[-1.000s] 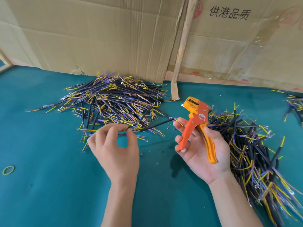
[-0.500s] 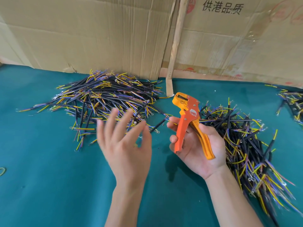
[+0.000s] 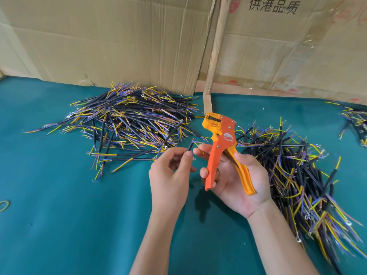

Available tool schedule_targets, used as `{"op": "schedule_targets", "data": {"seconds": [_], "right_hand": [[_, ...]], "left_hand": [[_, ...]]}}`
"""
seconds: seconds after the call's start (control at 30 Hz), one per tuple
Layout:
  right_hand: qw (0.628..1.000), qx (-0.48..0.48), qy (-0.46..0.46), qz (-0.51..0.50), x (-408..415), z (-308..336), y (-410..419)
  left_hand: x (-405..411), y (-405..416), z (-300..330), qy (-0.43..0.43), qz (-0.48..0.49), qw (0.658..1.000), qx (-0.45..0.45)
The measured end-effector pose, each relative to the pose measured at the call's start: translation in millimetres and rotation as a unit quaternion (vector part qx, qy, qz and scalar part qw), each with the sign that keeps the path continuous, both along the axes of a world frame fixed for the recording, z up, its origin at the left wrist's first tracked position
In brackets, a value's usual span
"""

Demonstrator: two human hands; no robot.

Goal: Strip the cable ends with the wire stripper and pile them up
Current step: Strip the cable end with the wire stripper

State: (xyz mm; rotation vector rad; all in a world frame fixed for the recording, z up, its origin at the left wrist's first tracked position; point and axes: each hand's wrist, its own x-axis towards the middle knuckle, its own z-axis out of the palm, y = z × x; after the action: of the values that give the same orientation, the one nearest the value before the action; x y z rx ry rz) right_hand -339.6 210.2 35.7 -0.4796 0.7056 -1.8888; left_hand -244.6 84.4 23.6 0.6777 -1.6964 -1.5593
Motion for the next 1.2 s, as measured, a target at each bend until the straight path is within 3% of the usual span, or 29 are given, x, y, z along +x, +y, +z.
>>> {"op": "schedule_targets", "data": {"seconds": [0.17,0.3,0.57,0.77,0.9,1.03,1.2], "right_hand": [[1.000,-0.014,-0.005,0.011,3,-2,-2],[1.000,0.012,0.015,0.006,5,-2,-4],[0.997,0.050,0.063,0.013,6,-2,-5],[0.988,0.117,0.089,-0.043,1,-4,3],[0.988,0.109,0.103,-0.025,3,-1,9],[0.992,0.096,0.081,-0.012,8,3,12],[0.987,0.148,0.049,-0.047,29,6,0]], "left_hand": [[0,-6,3,0.054,-0.096,0.979,0.170],[2,-8,6,0.082,-0.163,0.951,0.251],[5,-14,2,0.072,-0.143,0.961,0.225],[10,-26,-4,0.095,-0.102,0.974,0.179],[11,-31,-5,0.111,-0.086,0.974,0.180],[12,-36,-6,0.131,-0.080,0.970,0.188],[11,-36,-6,0.149,-0.070,0.967,0.193]]}}
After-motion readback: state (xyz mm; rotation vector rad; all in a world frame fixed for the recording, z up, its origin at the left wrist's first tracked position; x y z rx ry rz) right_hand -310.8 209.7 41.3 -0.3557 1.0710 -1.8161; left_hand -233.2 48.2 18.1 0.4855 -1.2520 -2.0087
